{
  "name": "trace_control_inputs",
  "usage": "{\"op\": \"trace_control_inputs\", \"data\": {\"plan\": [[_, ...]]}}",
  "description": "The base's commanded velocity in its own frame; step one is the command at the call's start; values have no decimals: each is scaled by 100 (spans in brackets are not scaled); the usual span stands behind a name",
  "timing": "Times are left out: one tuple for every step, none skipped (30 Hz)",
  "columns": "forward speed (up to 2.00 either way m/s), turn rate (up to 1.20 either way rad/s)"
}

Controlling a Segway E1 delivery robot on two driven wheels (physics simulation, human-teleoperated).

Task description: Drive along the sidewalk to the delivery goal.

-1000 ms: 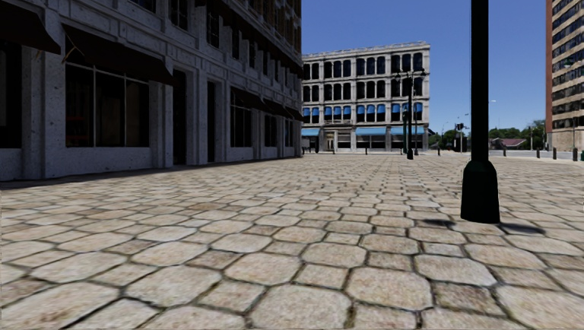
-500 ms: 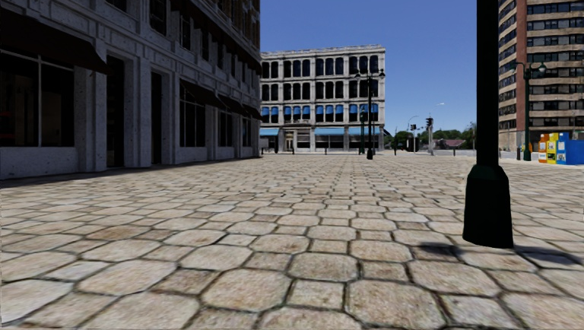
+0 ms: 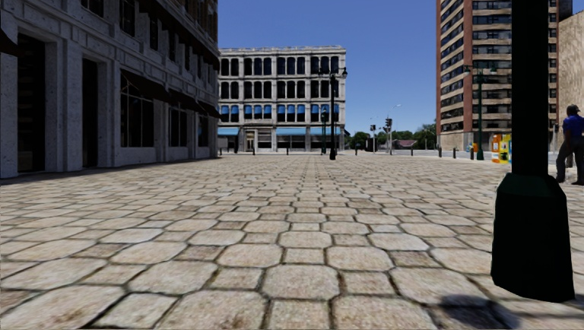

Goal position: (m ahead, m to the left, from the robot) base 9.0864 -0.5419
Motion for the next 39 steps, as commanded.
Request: {"op": "trace_control_inputs", "data": {"plan": [[200, -8], [200, -8], [200, 0], [200, 0], [200, 0], [200, 0], [200, 0], [200, 0], [200, 0], [200, 0], [200, 0], [200, 0], [200, 0], [200, 0], [200, 0], [200, 0], [200, 0], [200, 0], [200, 0], [200, 0], [200, 0], [200, 0], [200, 0], [200, 0], [200, 0], [200, 0], [200, 0], [200, 0], [200, 0], [200, 0], [200, 0], [200, 0], [200, 0], [200, 0], [200, 0], [200, 0], [200, 0], [200, 0], [200, 0]]}}
